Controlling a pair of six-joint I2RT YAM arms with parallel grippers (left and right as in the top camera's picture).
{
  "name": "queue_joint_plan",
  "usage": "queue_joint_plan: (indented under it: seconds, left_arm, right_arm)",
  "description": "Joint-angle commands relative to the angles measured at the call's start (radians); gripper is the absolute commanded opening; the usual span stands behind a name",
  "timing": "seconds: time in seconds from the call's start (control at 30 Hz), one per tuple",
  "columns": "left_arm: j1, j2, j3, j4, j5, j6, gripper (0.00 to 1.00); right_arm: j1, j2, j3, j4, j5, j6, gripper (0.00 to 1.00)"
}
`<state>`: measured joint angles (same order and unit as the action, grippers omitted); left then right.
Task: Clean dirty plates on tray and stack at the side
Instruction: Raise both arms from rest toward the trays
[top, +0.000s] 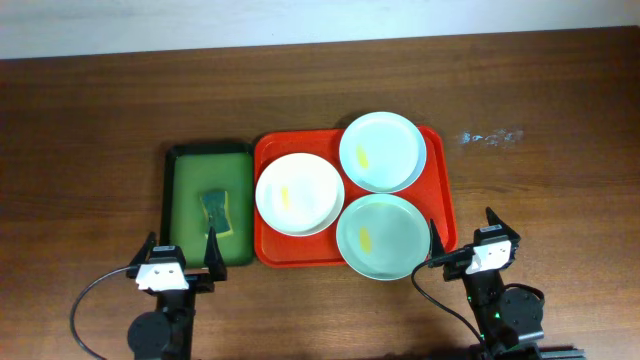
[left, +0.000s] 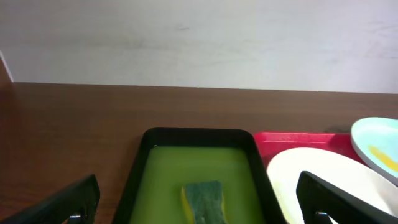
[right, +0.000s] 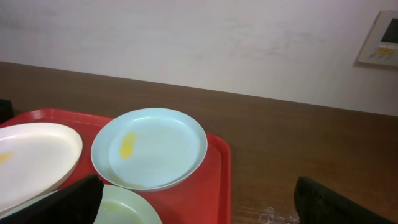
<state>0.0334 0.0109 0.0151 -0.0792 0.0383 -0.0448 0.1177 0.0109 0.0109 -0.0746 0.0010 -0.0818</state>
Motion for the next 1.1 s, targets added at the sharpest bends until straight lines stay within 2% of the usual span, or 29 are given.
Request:
queue_joint_plan:
  seconds: [0.0, 0.6, 0.7, 0.73, 0.8, 0.9, 0.97, 1.07]
  left_arm:
    - [-0.014, -0.004, -0.006, -0.001, 0.007, 0.016, 0.99]
    - [-0.014, -0.004, -0.006, 0.000, 0.011, 0.016, 0.99]
    - [-0.014, -0.004, 0.009, 0.002, 0.043, 0.004, 0.99]
    - [-0.014, -0.004, 0.035, -0.007, 0.045, -0.042, 0.99]
    - [-0.013, -0.002, 0.122, -0.079, 0.045, -0.087, 0.99]
    - [-0.013, 0.080, 0.356, -0.207, 0.045, -0.086, 0.99]
    - [-0.013, 0.214, 0.561, -0.294, 0.080, -0.086, 0.99]
    - [-0.013, 0.455, 0.863, -0.513, 0.082, -0.085, 0.99]
  right_arm:
    - [-0.001, -0.005, -0.005, -0.005, 0.011, 0.003, 0.98]
    - [-0.001, -0.005, -0.005, -0.001, 0.011, 0.004, 0.98]
    - [-0.001, -0.005, 0.007, 0.019, -0.060, 0.057, 0.98]
    - [-0.001, -0.005, 0.040, -0.014, -0.061, 0.094, 0.98]
    - [-0.001, -0.002, 0.132, -0.083, -0.069, 0.099, 0.98]
    - [-0.001, 0.050, 0.333, -0.206, -0.068, 0.098, 0.98]
    - [-0.001, 0.164, 0.513, -0.302, -0.069, 0.098, 0.98]
    - [-0.001, 0.376, 0.772, -0.463, -0.078, 0.098, 0.98]
